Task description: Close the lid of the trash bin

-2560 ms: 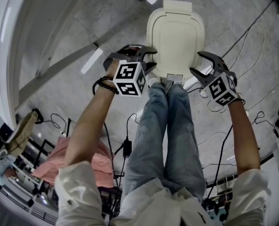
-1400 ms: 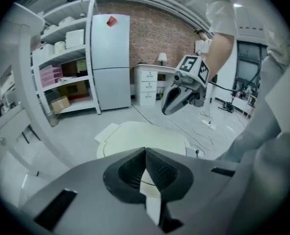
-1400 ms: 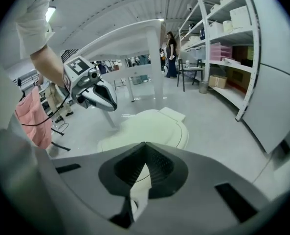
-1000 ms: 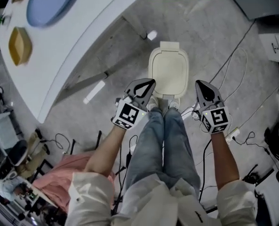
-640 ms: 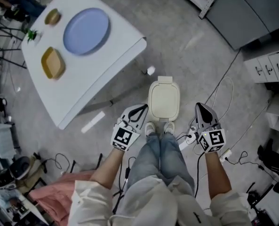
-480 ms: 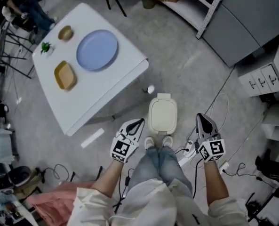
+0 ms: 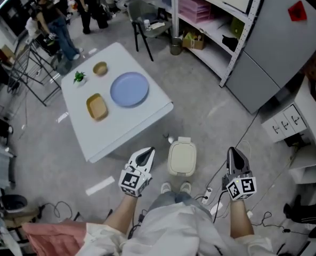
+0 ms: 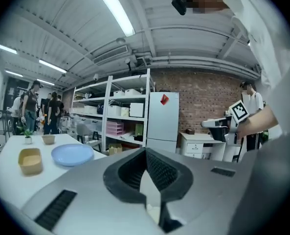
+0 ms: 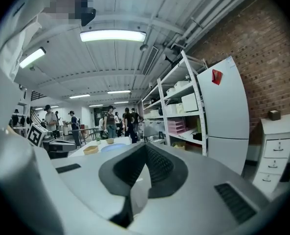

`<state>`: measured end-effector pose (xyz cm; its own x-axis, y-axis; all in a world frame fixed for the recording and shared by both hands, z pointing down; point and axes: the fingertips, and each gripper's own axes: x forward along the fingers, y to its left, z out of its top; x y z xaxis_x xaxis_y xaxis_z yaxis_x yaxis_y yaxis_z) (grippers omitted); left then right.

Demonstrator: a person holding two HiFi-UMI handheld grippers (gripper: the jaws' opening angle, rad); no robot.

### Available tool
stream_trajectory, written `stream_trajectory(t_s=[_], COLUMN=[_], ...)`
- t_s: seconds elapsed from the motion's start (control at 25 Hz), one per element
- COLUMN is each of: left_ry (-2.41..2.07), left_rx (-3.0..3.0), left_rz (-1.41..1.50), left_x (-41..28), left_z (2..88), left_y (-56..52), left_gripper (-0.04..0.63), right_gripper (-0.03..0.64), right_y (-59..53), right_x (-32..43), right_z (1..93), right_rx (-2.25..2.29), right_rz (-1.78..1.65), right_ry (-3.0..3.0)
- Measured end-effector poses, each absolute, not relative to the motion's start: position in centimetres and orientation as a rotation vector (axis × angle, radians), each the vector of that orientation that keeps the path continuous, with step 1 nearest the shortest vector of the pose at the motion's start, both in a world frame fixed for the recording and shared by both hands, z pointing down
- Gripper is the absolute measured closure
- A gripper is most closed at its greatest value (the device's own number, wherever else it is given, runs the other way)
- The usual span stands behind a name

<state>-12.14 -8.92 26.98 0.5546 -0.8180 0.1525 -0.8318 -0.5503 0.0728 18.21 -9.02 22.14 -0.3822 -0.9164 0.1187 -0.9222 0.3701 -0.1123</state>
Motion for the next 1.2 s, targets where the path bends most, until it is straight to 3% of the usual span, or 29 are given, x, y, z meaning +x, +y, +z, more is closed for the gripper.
stream_trajectory(t_s=[0.48,1.2], left_ry=[-1.562,-1.662], left_rx=[2.754,2.716], left_rz=[-0.051,-0.152], left_x=[-13.3,-14.5], left_z=[15.5,14.1], left_y=[-6.8,-6.7], left_gripper=[0.571,0.571], right_gripper=[0.598,0.598], right_y=[-5.3,-2.9], right_x=[24.2,25.8], right_z=[13.0,12.4], right_rx=[1.923,2.034], right_rz=[0.042,0.052], right_ry=[-2.616,-2.6])
